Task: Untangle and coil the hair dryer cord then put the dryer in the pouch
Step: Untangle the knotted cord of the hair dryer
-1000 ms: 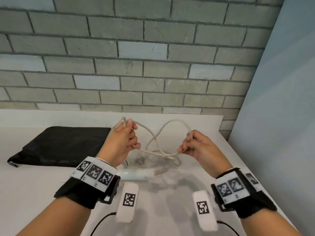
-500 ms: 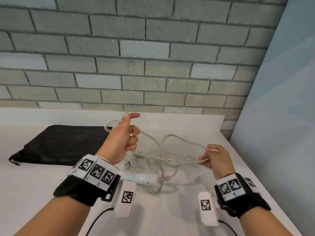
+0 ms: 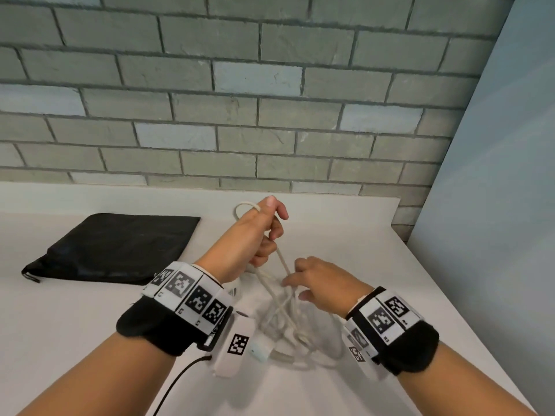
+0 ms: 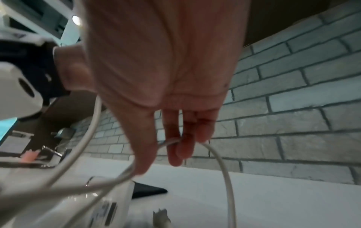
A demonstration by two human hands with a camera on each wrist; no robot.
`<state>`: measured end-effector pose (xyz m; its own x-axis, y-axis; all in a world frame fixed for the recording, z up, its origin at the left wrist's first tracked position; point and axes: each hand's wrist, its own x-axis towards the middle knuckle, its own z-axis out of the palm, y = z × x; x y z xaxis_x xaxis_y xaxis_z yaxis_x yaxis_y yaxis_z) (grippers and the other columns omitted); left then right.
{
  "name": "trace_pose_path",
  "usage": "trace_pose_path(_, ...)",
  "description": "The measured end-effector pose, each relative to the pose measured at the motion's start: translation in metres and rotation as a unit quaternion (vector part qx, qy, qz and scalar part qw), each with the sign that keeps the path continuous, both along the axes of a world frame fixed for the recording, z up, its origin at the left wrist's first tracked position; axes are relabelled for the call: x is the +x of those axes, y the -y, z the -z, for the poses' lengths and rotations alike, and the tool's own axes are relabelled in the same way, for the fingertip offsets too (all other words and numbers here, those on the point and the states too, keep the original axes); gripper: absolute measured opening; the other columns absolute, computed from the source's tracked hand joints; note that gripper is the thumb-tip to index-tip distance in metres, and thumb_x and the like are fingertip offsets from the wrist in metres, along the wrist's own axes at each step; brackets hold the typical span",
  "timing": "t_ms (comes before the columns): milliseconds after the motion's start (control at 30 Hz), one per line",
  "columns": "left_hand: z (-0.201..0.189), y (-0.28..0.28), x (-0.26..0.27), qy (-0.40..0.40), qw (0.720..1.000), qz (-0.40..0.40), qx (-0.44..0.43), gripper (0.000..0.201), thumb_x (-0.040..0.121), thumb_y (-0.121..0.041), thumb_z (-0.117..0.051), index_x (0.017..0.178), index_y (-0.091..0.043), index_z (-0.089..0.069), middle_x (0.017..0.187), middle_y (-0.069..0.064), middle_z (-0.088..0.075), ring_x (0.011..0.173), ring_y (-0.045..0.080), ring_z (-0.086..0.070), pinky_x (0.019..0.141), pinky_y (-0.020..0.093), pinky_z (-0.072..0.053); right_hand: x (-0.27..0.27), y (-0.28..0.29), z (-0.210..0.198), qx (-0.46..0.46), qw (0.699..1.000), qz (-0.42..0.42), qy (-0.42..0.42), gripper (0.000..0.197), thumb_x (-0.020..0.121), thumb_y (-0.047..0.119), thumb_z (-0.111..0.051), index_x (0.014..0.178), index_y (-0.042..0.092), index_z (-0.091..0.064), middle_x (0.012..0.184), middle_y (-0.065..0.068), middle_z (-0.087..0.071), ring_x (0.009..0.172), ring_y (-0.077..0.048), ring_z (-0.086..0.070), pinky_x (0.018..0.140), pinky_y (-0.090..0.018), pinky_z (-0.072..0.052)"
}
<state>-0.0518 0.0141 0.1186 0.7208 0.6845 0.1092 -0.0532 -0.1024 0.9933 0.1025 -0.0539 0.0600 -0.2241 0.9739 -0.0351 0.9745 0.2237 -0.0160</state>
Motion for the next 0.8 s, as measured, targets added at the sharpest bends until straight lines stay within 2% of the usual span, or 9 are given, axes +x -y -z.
trace_pose_path(100, 0.001, -0.006, -0.006, 0.011, 1.0, -0.021, -0.002, 0.037, 0.095, -0.048, -0.025, 0.086, -0.019, -0.046, 0.063, -0.004, -0.035, 0.043, 0.008, -0.016, 0.039, 0.017, -0.015, 0.002, 0.006, -0.007, 0.036, 0.993, 0.004, -0.116, 0.023, 0.087, 0.018, -0.056, 0.108, 0.016, -0.066, 0.094, -0.009, -0.064, 0.09, -0.018, -0.059, 0.074, -0.023, -0.038)
trace_pose_path(167, 0.005, -0.008, -0.007, -0.001, 0.999, -0.036, 0.007, 0.036, 0.095, -0.047, -0.025, 0.086, -0.019, -0.046, 0.066, -0.003, -0.034, 0.043, 0.008, -0.017, 0.039, 0.017, -0.015, 0.001, 0.012, -0.019, 0.073, 0.958, 0.006, -0.276, 0.015, 0.087, 0.019, -0.057, 0.096, 0.012, -0.068, 0.072, -0.003, -0.062, 0.059, -0.002, -0.055, 0.059, -0.012, -0.038)
trace_pose_path(267, 0.011, -0.009, -0.005, -0.017, 0.998, -0.056, 0.018, 0.037, 0.095, -0.046, -0.025, 0.084, -0.019, -0.047, 0.07, 0.0, -0.04, 0.04, 0.007, -0.019, 0.038, 0.016, -0.017, 0.001, 0.022, -0.046, 0.157, 0.866, 0.044, -0.472, 0.01, 0.09, 0.014, -0.054, 0.083, 0.014, -0.061, 0.058, -0.001, -0.056, 0.036, -0.006, -0.04, 0.04, -0.015, -0.036)
trace_pose_path(367, 0.013, -0.011, -0.005, -0.052, 0.996, -0.072, 0.032, 0.038, 0.096, -0.046, -0.024, 0.085, -0.019, -0.048, 0.082, 0.005, -0.061, 0.038, 0.007, -0.023, 0.037, 0.016, -0.018, 0.004, 0.031, -0.071, 0.242, 0.785, 0.058, -0.567, 0.013, 0.092, 0.011, -0.047, 0.082, 0.012, -0.055, 0.057, -0.001, -0.056, 0.034, -0.008, -0.039, 0.036, -0.016, -0.032)
trace_pose_path(467, 0.017, -0.013, -0.009, -0.08, 0.995, -0.05, 0.018, 0.038, 0.096, -0.044, -0.024, 0.087, -0.018, -0.05, 0.094, 0.005, -0.072, 0.035, 0.006, -0.02, 0.036, 0.015, -0.017, 0.014, 0.036, -0.088, 0.317, 0.66, 0.057, -0.678, 0.02, 0.095, 0.012, -0.04, 0.079, 0.017, -0.05, 0.055, 0.004, -0.059, 0.035, -0.006, -0.041, 0.034, -0.015, -0.031)
trace_pose_path(533, 0.021, -0.013, -0.011, -0.088, 0.996, -0.003, 0.003, 0.04, 0.096, -0.045, -0.024, 0.092, -0.015, -0.051, 0.082, 0.006, -0.072, 0.036, 0.007, -0.018, 0.036, 0.016, -0.017, 0.023, 0.036, -0.095, 0.362, 0.571, 0.069, -0.734, 0.021, 0.097, 0.012, -0.036, 0.079, 0.016, -0.046, 0.053, 0.005, -0.06, 0.036, -0.006, -0.043, 0.035, -0.016, -0.033)
trace_pose_path(600, 0.023, -0.013, -0.013, -0.094, 0.995, 0.035, -0.02, 0.043, 0.094, -0.046, -0.025, 0.09, -0.014, -0.053, 0.064, 0.003, -0.061, 0.036, 0.006, -0.018, 0.037, 0.017, -0.017, 0.03, 0.035, -0.095, 0.393, 0.517, 0.091, -0.755, 0.022, 0.097, 0.011, -0.034, 0.078, 0.015, -0.043, 0.052, 0.006, -0.062, 0.037, -0.006, -0.046, 0.037, -0.017, -0.035)
trace_pose_path(667, 0.021, -0.011, -0.014, -0.092, 0.994, 0.059, -0.023, 0.046, 0.091, -0.049, -0.026, 0.085, -0.016, -0.057, 0.054, 0.0, -0.048, 0.036, 0.005, -0.018, 0.038, 0.017, -0.017, 0.036, 0.032, -0.086, 0.399, 0.509, 0.119, -0.753, 0.022, 0.097, 0.01, -0.034, 0.078, 0.015, -0.042, 0.052, 0.005, -0.063, 0.038, -0.007, -0.05, 0.037, -0.018, -0.037)
trace_pose_path(800, 0.013, -0.008, -0.012, -0.065, 0.995, 0.079, -0.019, 0.049, 0.083, -0.055, -0.031, 0.085, -0.017, -0.062, 0.054, -0.003, -0.043, 0.041, 0.007, -0.017, 0.043, 0.023, -0.013, 0.04, 0.025, -0.057, 0.343, 0.516, 0.191, -0.761, 0.021, 0.097, 0.01, -0.034, 0.078, 0.013, -0.041, 0.05, 0.003, -0.065, 0.037, -0.008, -0.052, 0.036, -0.017, -0.039)
